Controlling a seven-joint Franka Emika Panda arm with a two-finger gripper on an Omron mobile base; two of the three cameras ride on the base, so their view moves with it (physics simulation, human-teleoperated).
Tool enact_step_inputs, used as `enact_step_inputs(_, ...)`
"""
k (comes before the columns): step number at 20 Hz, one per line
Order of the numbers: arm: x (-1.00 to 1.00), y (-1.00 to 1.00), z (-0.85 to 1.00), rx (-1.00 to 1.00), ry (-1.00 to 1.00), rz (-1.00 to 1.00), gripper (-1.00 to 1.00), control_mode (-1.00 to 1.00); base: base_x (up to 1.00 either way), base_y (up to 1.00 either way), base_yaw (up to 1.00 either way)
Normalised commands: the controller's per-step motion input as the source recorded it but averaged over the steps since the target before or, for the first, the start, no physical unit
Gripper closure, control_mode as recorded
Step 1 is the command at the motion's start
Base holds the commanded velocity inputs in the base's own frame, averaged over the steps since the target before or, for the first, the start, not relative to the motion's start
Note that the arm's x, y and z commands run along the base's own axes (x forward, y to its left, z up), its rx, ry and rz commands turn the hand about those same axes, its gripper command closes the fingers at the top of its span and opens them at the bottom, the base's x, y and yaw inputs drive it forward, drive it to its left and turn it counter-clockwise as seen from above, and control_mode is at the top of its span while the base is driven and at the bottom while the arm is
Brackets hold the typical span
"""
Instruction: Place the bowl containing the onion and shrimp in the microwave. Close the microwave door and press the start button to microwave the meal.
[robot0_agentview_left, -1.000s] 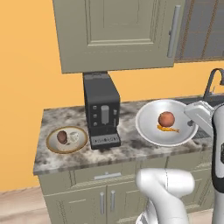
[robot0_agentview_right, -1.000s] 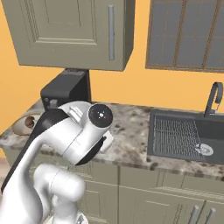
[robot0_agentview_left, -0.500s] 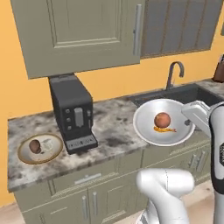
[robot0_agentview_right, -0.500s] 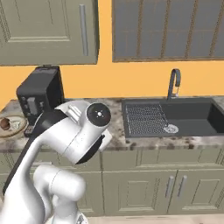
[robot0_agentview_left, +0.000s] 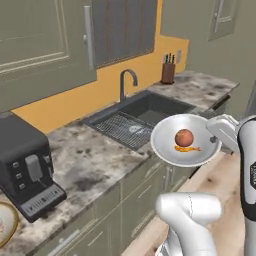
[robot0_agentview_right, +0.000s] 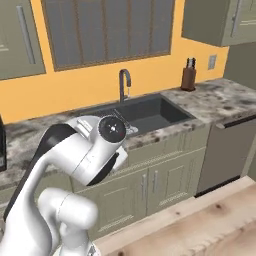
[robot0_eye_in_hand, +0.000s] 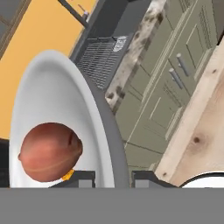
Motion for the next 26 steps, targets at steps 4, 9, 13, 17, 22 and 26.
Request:
enact_step_inputs(4, 0.00, 0.00, 0.00, 0.00, 0.00, 0.00, 1.00, 1.00, 0.00, -0.07, -0.65)
enact_step_inputs(9, 0.00, 0.00, 0.00, 0.00, 0.00, 0.00, 1.00, 1.00, 0.27, -0.12, -0.62)
enact_step_inputs(13, 0.00, 0.00, 0.00, 0.00, 0.00, 0.00, 1.00, 1.00, 0.69, -0.25, -0.46)
enact_step_inputs(17, 0.00, 0.00, 0.00, 0.00, 0.00, 0.00, 1.00, 1.00, 0.76, -0.59, -0.32)
enact_step_inputs(22, 0.00, 0.00, 0.00, 0.00, 0.00, 0.00, 1.00, 1.00, 0.73, -0.91, -0.26)
enact_step_inputs(26, 0.00, 0.00, 0.00, 0.00, 0.00, 0.00, 1.00, 1.00, 0.72, -1.00, -0.24)
